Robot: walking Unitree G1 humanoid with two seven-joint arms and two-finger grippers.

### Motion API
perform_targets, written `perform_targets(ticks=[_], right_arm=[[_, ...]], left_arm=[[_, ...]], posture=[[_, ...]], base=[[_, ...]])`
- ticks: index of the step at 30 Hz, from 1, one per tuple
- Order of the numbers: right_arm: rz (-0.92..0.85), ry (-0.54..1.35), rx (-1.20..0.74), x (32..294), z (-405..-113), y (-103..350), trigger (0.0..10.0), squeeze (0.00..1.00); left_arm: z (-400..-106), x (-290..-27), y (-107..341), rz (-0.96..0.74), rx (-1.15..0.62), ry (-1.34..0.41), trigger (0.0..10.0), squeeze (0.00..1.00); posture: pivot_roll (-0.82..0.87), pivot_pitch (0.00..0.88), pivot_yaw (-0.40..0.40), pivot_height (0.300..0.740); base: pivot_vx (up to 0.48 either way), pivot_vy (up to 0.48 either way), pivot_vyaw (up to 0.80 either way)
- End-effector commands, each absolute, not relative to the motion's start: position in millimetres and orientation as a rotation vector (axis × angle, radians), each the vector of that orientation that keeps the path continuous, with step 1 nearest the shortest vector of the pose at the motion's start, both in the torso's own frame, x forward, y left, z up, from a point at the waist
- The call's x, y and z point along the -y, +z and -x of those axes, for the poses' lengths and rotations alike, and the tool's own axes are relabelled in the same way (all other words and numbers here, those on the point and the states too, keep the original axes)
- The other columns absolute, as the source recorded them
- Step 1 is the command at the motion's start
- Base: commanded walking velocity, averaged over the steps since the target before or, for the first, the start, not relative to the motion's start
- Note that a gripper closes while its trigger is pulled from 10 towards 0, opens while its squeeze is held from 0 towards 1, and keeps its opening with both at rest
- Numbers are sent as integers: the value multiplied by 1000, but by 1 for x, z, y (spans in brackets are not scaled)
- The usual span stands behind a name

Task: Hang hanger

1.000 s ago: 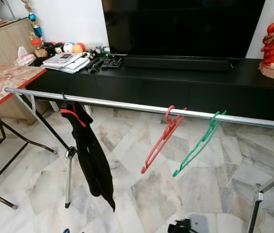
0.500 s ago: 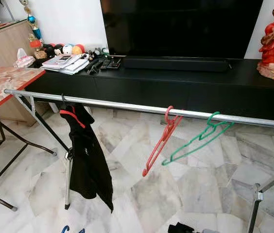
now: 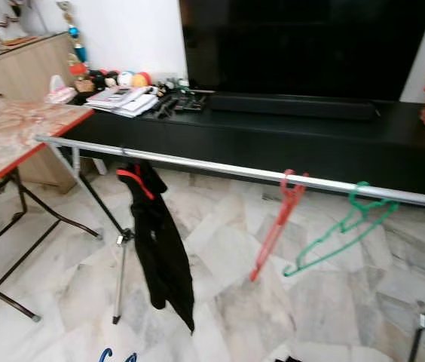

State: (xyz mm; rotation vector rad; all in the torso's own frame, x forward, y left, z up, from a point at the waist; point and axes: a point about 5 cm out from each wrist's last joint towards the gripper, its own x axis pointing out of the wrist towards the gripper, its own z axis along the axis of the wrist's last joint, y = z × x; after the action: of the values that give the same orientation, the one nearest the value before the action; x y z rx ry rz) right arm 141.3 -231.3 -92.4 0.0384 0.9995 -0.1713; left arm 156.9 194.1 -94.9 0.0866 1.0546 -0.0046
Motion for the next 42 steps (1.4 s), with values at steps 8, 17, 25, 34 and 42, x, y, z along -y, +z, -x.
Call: perform_targets(ticks=[8,17,25,34,42], right_arm=[[-42,-162,-1044,234,-124,-98,10000,0],[-33,-138,-1037,222,-133,-98,10000,0],[-26,-124,-1034,216,-137,-98,10000,0],[-15,-117,-1036,217,-138,-97,10000,0],[-12,-121,-1034,218,-138,-97,10000,0]], left_arm=[[-147,-199,-98,-98,-1094,7,10000,0],[-143,-200,-100,-100,-1108,15,10000,0],[-141,-202,-100,-97,-1110,17,10000,0],[-141,-203,-100,-105,-1110,14,10000,0],[-141,-203,-100,-119,-1110,3,10000,0]], posture=[[-31,21,70,740],[-28,26,69,740],[-28,27,71,740],[-26,28,71,740],[-22,27,71,740]], base=[[0,457,0],[0,454,0],[0,451,0],[0,396,0],[0,0,0]])
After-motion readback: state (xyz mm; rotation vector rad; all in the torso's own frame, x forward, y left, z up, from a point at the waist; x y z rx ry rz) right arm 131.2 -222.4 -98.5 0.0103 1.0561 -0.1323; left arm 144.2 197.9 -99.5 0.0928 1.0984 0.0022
